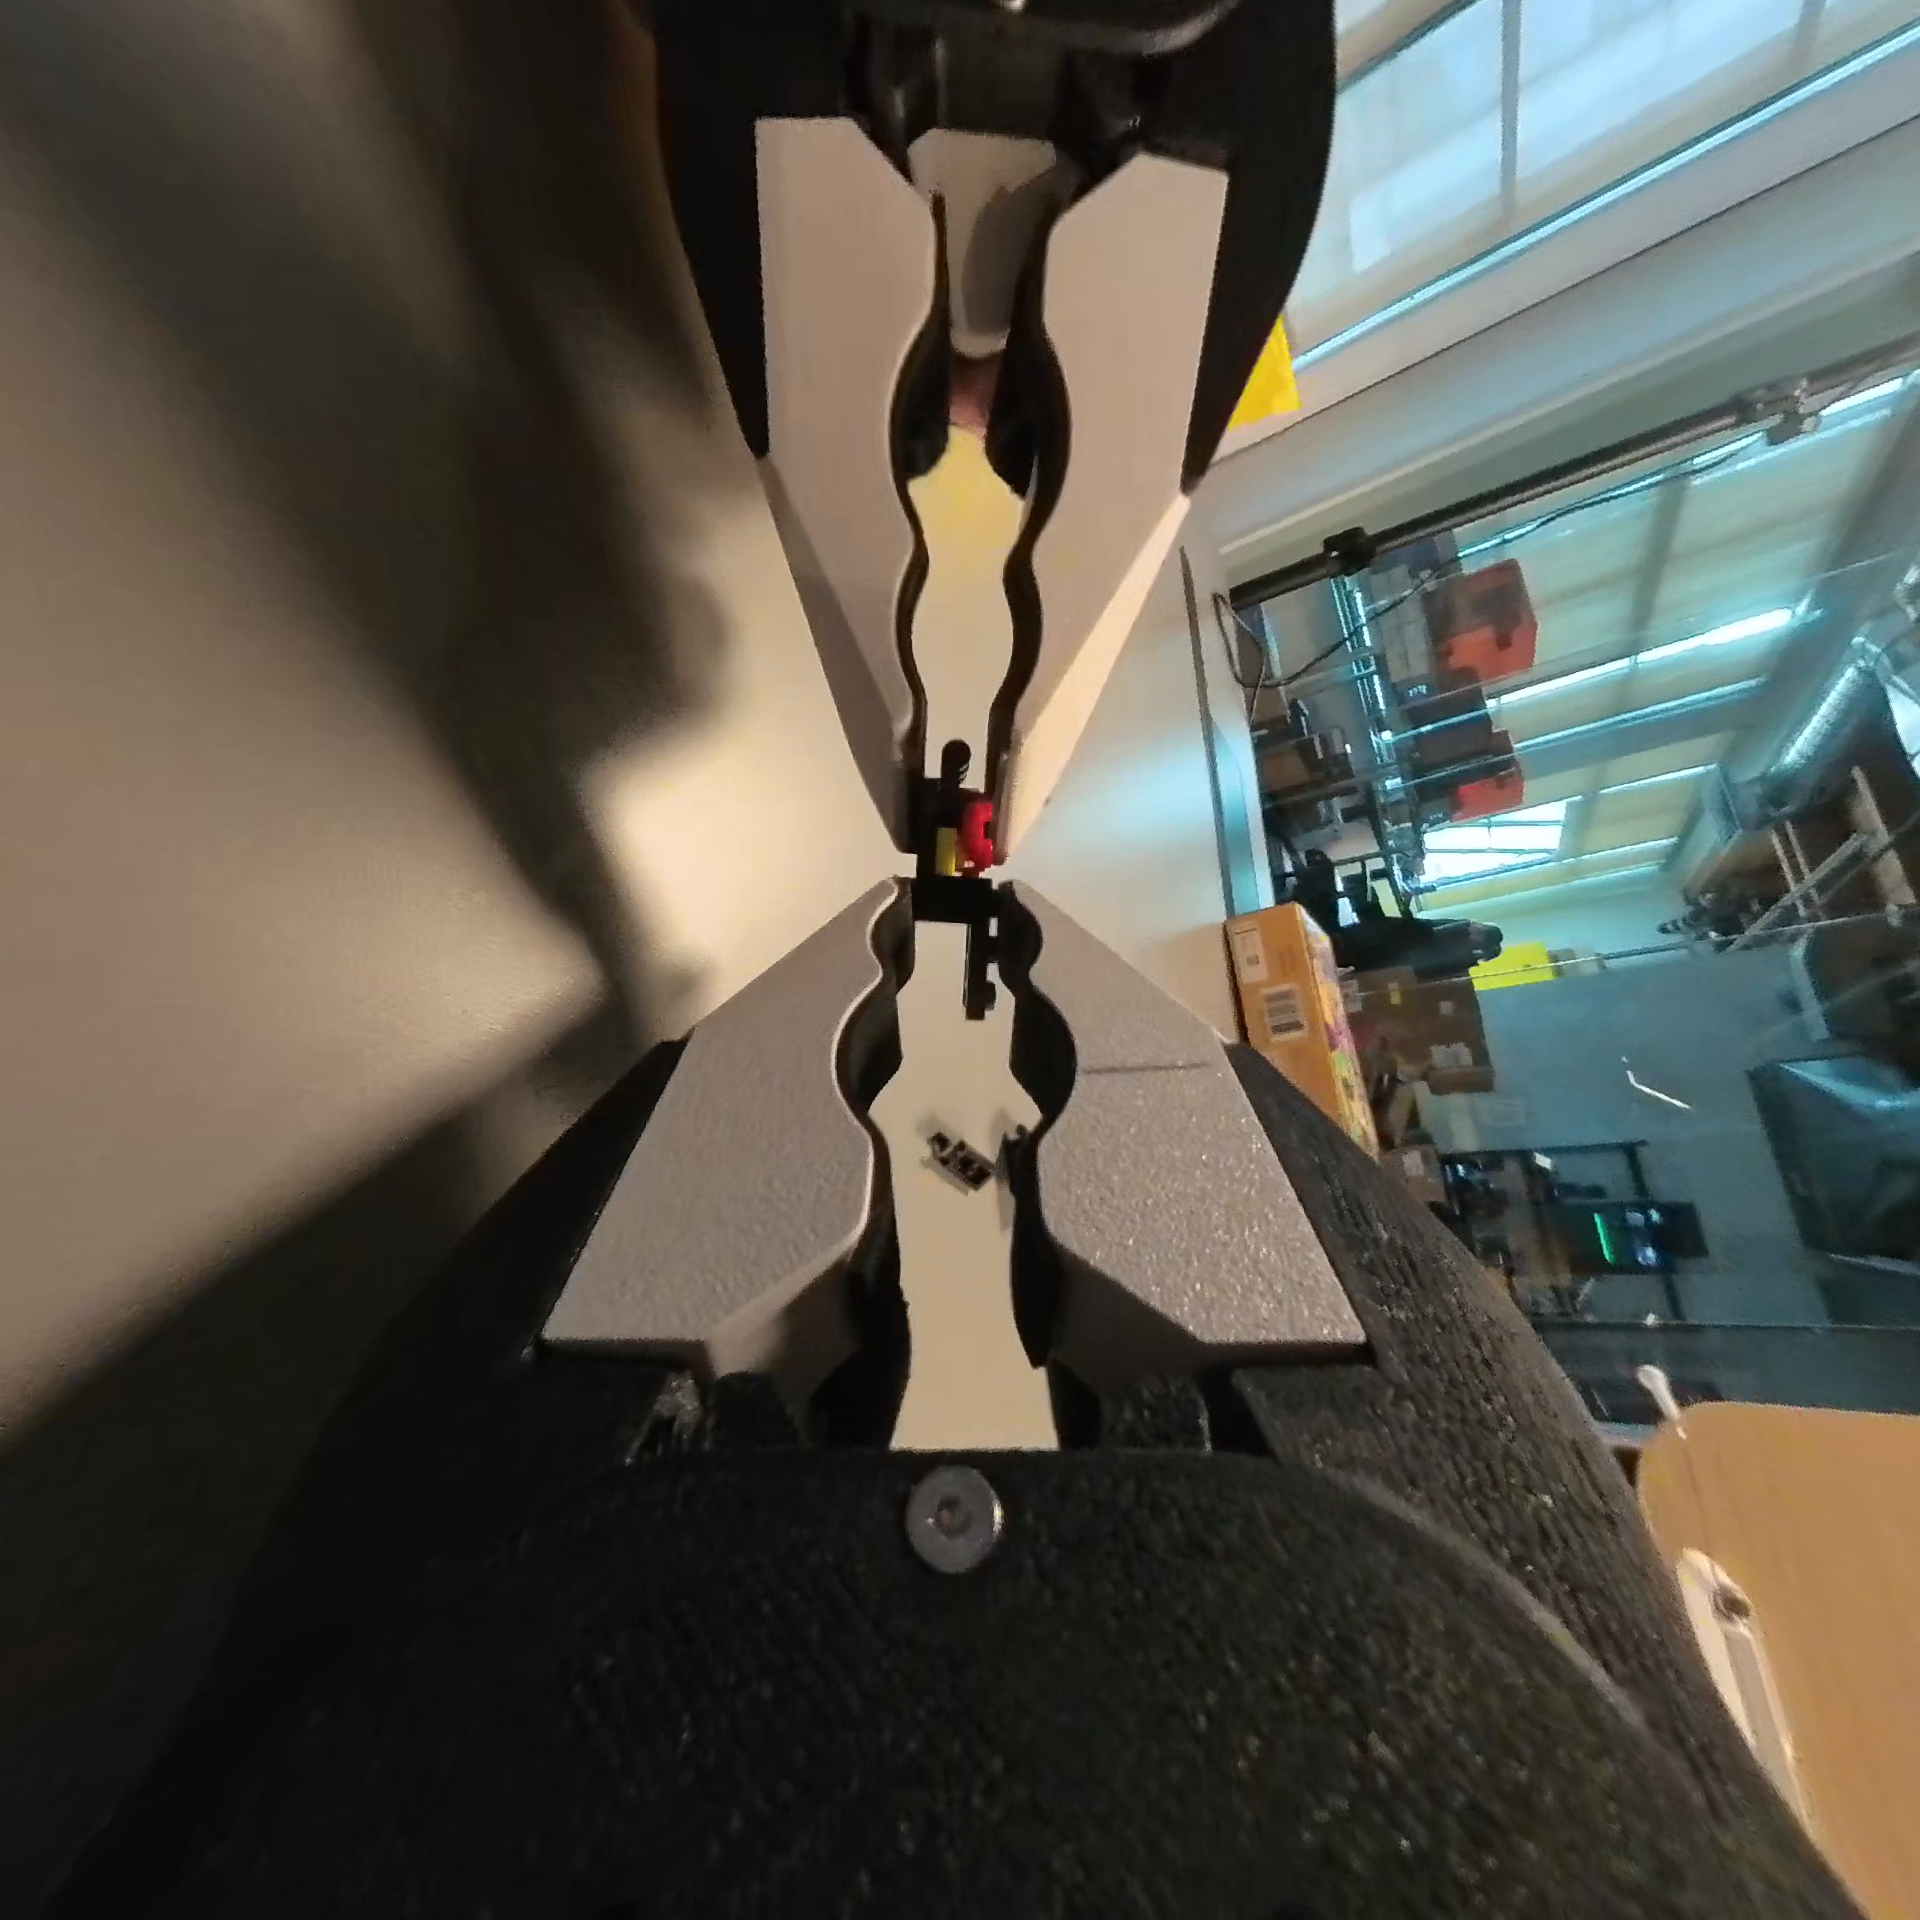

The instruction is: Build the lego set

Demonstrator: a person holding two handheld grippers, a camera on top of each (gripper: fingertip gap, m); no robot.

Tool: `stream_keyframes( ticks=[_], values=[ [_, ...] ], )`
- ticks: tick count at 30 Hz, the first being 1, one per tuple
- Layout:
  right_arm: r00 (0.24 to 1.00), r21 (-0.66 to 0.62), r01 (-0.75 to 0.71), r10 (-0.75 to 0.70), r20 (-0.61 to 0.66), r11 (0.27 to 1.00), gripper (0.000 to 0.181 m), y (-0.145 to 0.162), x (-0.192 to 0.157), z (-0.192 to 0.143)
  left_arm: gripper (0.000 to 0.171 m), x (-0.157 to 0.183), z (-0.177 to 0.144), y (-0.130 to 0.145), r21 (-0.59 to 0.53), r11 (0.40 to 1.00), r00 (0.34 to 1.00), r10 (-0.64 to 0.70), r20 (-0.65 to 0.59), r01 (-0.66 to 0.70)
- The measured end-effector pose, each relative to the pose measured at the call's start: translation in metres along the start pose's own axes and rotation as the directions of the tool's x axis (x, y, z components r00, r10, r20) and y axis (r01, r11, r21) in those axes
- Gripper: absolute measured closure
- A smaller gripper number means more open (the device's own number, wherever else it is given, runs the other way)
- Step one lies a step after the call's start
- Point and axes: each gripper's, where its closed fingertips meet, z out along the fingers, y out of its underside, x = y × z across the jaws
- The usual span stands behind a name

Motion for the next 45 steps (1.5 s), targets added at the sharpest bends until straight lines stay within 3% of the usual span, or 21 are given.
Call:
stream_keyframes(
  ticks=[7,15,18,21,25,45],
  values=[
    [0.999,0.031,0.016,-0.015,-0.036,0.999,0.166,-0.006,0.004,-0.002,0.160,-0.004,0.001,0.003,-0.015,0.987,0.986,-0.162,-0.031,0.162],
    [0.995,0.025,0.082,-0.081,-0.058,0.996,0.167,-0.007,0.003,-0.002,0.160,-0.003,0.001,0.005,-0.027,0.973,0.971,-0.230,-0.059,0.228],
    [0.995,0.040,0.091,-0.089,-0.052,0.995,0.179,-0.010,0.001,-0.002,0.160,-0.003,0.003,0.011,-0.053,0.971,0.971,-0.235,-0.049,0.233],
    [0.995,0.038,0.086,-0.083,-0.057,0.996,0.179,-0.010,0.001,-0.001,0.160,-0.003,0.002,0.011,-0.047,0.968,0.967,-0.249,-0.056,0.246],
    [0.998,0.031,0.049,-0.048,-0.033,0.998,0.161,-0.007,0.000,0.000,0.160,-0.004,0.001,0.011,-0.044,0.966,0.965,-0.256,-0.058,0.254],
    [0.997,-0.004,-0.065,0.065,0.038,0.998,0.175,-0.005,-0.006,0.002,0.161,0.006,0.003,0.012,-0.086,0.965,0.962,-0.257,-0.096,0.249]
  ],
)
